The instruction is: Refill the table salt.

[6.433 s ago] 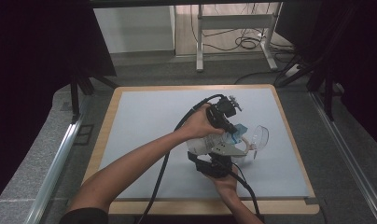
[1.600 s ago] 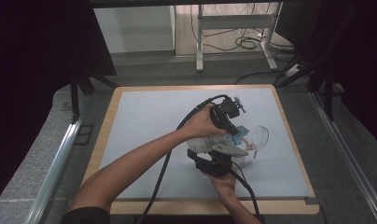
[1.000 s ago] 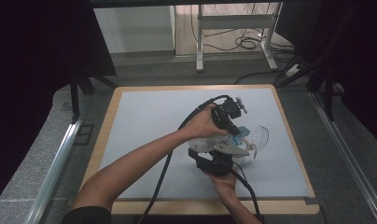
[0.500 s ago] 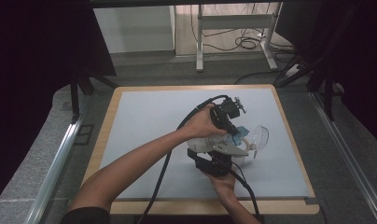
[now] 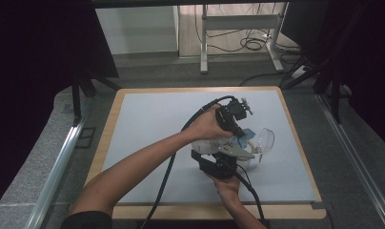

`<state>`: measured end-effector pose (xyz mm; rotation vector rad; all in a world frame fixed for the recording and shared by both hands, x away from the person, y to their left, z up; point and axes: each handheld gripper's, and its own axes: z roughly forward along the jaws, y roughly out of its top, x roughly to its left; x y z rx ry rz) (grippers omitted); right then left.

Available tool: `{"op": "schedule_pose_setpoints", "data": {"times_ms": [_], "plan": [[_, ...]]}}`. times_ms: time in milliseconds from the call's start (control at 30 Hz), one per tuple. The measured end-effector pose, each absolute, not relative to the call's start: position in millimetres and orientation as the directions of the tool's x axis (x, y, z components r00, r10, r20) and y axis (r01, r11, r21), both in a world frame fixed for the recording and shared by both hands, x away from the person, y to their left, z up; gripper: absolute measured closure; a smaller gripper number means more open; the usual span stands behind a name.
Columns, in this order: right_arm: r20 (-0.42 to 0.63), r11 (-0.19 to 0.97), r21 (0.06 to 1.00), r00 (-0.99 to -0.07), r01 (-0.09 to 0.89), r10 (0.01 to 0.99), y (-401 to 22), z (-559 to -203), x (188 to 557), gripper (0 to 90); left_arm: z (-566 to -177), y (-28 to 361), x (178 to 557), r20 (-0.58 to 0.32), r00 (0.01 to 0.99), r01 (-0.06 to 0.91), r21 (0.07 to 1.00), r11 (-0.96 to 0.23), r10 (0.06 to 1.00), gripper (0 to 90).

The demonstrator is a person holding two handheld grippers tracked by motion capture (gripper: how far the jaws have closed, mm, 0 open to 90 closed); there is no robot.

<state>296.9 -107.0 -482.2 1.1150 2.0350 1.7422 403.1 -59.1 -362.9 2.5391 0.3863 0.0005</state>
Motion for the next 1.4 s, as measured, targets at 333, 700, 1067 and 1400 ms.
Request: {"op": "schedule_pose_setpoints", "data": {"times_ms": [333, 700, 1067, 1400], "plan": [[0.287, -0.004, 0.922, -0.680, 0.386, 0.674, -106.4, -481.3, 298.2, 53.9, -362.4, -60.1, 404.0, -0.078, 0.959, 0.272, 0.529, -0.804, 0.273, 90.0], [0.289, -0.010, 0.924, -0.681, 0.383, 0.673, -108.2, -484.2, 298.9, 54.1, -364.1, -62.8, 404.1, -0.073, 0.959, 0.271, 0.522, -0.809, 0.274, 90.0], [0.291, -0.012, 0.924, -0.681, 0.383, 0.672, -110.6, -484.2, 299.1, 54.2, -363.9, -64.9, 403.1, -0.072, 0.960, 0.269, 0.523, -0.809, 0.272, 90.0], [0.292, -0.015, 0.924, -0.682, 0.382, 0.671, -110.5, -484.8, 299.5, 54.3, -363.5, -65.0, 404.2, -0.067, 0.961, 0.264, 0.522, -0.811, 0.270, 90.0]]}}
